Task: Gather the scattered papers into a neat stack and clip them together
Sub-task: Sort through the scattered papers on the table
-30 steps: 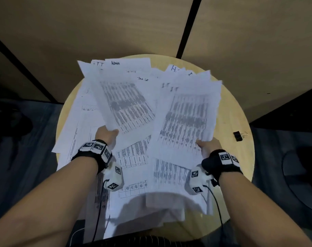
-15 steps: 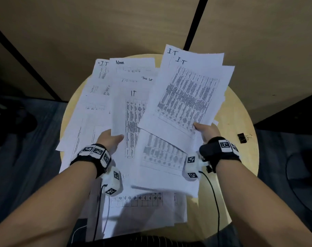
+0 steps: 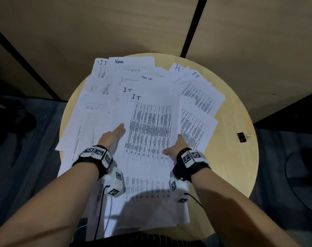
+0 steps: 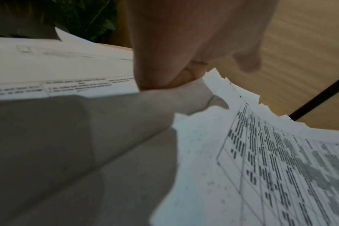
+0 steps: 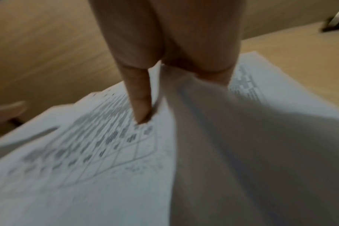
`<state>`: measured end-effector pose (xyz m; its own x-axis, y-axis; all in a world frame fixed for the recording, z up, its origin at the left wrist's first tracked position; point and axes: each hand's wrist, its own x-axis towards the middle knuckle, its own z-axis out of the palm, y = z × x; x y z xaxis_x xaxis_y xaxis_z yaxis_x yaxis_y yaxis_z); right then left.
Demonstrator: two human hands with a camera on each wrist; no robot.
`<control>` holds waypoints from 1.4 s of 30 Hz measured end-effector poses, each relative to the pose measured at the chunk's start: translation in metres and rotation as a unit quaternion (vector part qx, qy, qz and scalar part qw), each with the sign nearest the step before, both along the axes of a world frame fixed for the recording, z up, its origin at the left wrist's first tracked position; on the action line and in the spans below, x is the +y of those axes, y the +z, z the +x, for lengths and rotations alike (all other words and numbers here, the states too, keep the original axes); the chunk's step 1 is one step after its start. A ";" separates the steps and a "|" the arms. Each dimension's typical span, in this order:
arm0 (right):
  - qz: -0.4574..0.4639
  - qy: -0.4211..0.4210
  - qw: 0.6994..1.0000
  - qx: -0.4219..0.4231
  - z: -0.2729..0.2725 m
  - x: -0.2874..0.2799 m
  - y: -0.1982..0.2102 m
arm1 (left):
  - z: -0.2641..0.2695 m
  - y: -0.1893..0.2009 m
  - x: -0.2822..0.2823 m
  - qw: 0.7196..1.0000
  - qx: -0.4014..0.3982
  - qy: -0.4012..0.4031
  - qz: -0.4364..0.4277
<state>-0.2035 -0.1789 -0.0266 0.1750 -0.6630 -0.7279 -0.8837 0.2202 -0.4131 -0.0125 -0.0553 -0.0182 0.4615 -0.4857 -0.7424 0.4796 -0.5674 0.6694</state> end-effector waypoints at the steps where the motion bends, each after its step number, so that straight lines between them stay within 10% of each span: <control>1: -0.039 -0.004 0.999 0.038 0.003 0.003 -0.003 | 0.000 -0.003 0.001 1.000 -0.008 -0.003 -0.002; 4: -0.065 -0.007 0.994 0.090 0.007 0.015 -0.004 | -0.001 -0.009 0.001 0.993 -0.072 -0.063 0.073; 8: 0.004 -0.125 0.989 -0.082 -0.001 0.014 -0.014 | 0.007 -0.009 0.002 0.981 -0.123 -0.125 0.084; 15: 0.025 -0.330 0.943 -0.025 -0.080 -0.030 -0.035 | 0.041 -0.011 0.015 0.930 -0.311 -0.104 0.166; 32: -0.021 -0.306 0.951 -0.037 -0.017 0.000 -0.007 | 0.031 -0.032 0.014 0.926 -0.309 -0.111 0.187; 42: -0.062 -0.156 0.986 0.002 -0.031 -0.013 0.012 | 0.030 -0.029 0.019 0.928 -0.299 -0.119 0.187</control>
